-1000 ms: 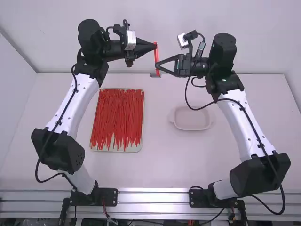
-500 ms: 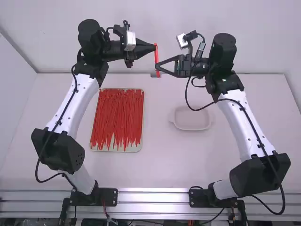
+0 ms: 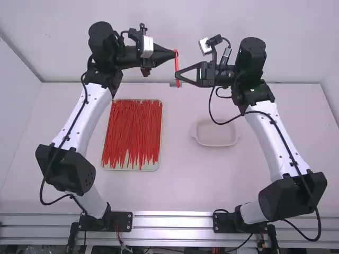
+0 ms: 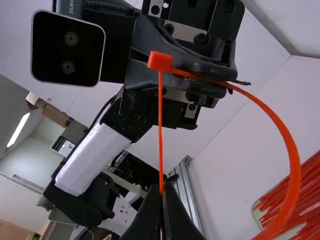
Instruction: Fasten the cable tie
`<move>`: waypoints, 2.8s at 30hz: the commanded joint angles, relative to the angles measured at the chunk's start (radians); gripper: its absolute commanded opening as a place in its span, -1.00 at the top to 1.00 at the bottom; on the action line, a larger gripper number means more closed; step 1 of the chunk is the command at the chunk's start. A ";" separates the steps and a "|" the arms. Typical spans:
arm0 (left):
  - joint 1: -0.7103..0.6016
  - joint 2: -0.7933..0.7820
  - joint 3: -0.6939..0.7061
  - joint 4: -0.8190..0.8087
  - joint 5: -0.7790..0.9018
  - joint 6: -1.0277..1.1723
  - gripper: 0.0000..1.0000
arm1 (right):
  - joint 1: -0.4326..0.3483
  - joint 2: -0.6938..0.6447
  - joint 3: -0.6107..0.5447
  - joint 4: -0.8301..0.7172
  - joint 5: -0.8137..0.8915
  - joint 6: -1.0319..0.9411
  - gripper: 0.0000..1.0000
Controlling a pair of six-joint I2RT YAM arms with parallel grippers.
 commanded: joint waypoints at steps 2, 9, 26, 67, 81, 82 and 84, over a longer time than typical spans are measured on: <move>-0.008 -0.012 -0.004 0.007 0.015 -0.001 0.96 | -0.003 -0.004 0.001 0.004 -0.013 -0.002 1.00; -0.008 -0.012 -0.004 0.007 0.019 -0.001 0.96 | -0.003 -0.004 0.001 0.003 -0.012 0.002 1.00; -0.030 -0.012 -0.004 -0.024 0.019 0.016 0.96 | -0.018 -0.004 0.001 0.107 -0.008 0.135 1.00; -0.092 -0.012 -0.011 -0.114 0.177 0.050 0.97 | -0.067 -0.003 0.001 0.187 0.124 0.246 1.00; -0.093 -0.012 -0.024 -0.106 0.176 0.042 0.96 | -0.077 -0.004 0.001 0.187 0.029 0.246 0.49; -0.094 -0.012 -0.024 -0.106 0.175 0.041 0.96 | -0.085 -0.004 0.001 0.187 0.024 0.246 0.43; -0.094 -0.012 -0.024 -0.106 0.176 0.040 0.96 | -0.095 -0.004 0.001 0.187 0.019 0.246 0.37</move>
